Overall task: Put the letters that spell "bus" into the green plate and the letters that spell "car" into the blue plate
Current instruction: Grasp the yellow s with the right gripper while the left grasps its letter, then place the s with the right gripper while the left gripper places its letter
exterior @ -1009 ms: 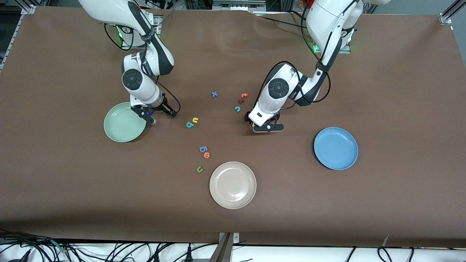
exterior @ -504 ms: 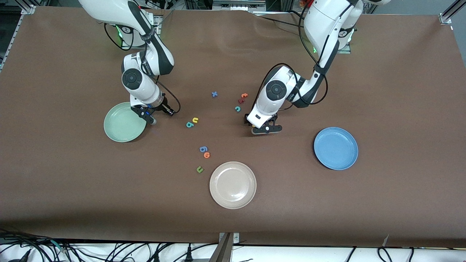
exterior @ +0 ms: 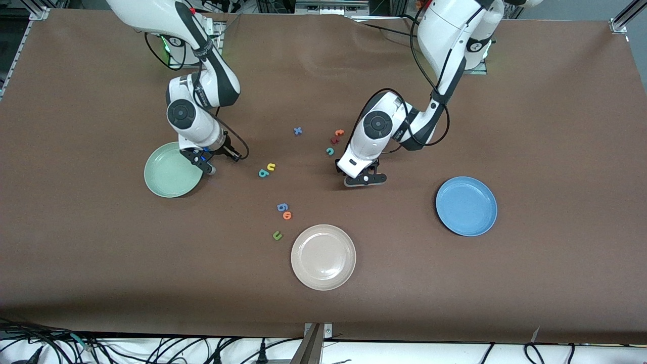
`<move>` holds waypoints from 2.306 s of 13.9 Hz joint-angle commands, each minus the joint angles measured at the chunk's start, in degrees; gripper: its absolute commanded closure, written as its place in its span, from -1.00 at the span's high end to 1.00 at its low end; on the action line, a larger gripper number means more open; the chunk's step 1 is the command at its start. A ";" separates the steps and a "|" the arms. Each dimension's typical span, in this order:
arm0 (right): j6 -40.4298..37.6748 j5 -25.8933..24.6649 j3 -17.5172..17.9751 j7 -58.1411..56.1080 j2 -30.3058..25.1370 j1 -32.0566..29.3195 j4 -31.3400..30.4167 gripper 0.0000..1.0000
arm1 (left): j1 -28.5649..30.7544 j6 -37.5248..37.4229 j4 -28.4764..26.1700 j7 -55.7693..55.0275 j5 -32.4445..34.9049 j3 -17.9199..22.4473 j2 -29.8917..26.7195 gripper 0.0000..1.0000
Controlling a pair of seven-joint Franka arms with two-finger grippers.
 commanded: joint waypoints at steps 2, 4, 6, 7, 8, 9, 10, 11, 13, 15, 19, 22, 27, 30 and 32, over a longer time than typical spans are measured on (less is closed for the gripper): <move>-15.79 -2.07 -4.32 -2.49 -1.40 0.58 9.40 -0.74 | -1.19 0.19 1.33 -0.05 -0.99 0.72 1.90 -0.45; -22.13 -2.08 -8.01 -8.36 -1.40 0.58 12.67 -0.74 | -1.19 0.19 1.33 0.04 -0.73 0.72 1.90 -0.57; -24.00 -2.08 -11.26 -14.95 -1.58 0.58 12.94 -0.74 | -1.19 0.19 1.41 0.04 -0.73 0.72 1.90 -0.64; -24.53 -2.08 -13.11 -18.64 -1.58 0.58 12.77 -0.74 | -1.10 0.19 1.41 0.04 -0.73 0.72 1.90 -0.64; -24.53 -2.08 -15.21 -22.85 -1.32 0.49 12.51 -0.74 | -1.10 0.19 1.41 0.12 -0.73 0.72 1.90 -0.65; -24.53 -2.08 -17.85 -27.85 -0.88 0.49 12.24 -0.74 | -1.10 0.10 1.50 0.12 -0.73 0.72 1.90 -0.65; -24.53 -2.08 -19.61 -32.34 -0.27 0.14 11.98 -0.73 | -1.01 -0.16 1.76 0.21 -0.73 0.81 1.81 -0.65; -24.36 -2.08 -20.76 -35.69 0.52 -0.30 11.80 -0.72 | -0.84 -1.03 2.81 0.21 -0.73 0.81 1.81 -0.65; -23.13 -2.08 -21.39 -39.84 2.28 -1.96 11.19 -0.72 | -0.57 -3.75 4.57 0.47 -0.46 0.90 1.81 -0.65; -19.63 -2.08 -21.39 -42.57 4.30 -2.41 10.22 -0.72 | -0.57 -6.57 6.15 0.65 -0.37 1.16 1.81 -0.66; -18.03 -1.90 -21.39 -48.12 5.36 -5.05 9.87 -0.69 | -0.40 -7.63 6.60 0.74 -0.37 1.25 1.64 -0.66; -18.12 -1.73 -21.39 -48.47 5.28 -5.05 9.87 0.99 | 2.14 -9.64 6.60 5.63 -0.29 1.25 1.11 -0.66; -20.57 -1.72 -21.21 -47.33 3.44 -4.61 10.39 0.99 | 9.08 -18.95 6.60 18.64 -0.29 1.34 -3.71 -0.66; -23.12 -1.72 -19.73 -42.43 0.02 -3.91 10.83 0.99 | 12.69 -23.88 6.07 26.03 1.11 1.34 -6.27 -0.65; -23.22 -1.72 -16.57 -36.11 -2.53 -3.82 10.92 0.99 | 14.62 -26.43 5.99 27.28 4.62 1.25 -7.58 -0.65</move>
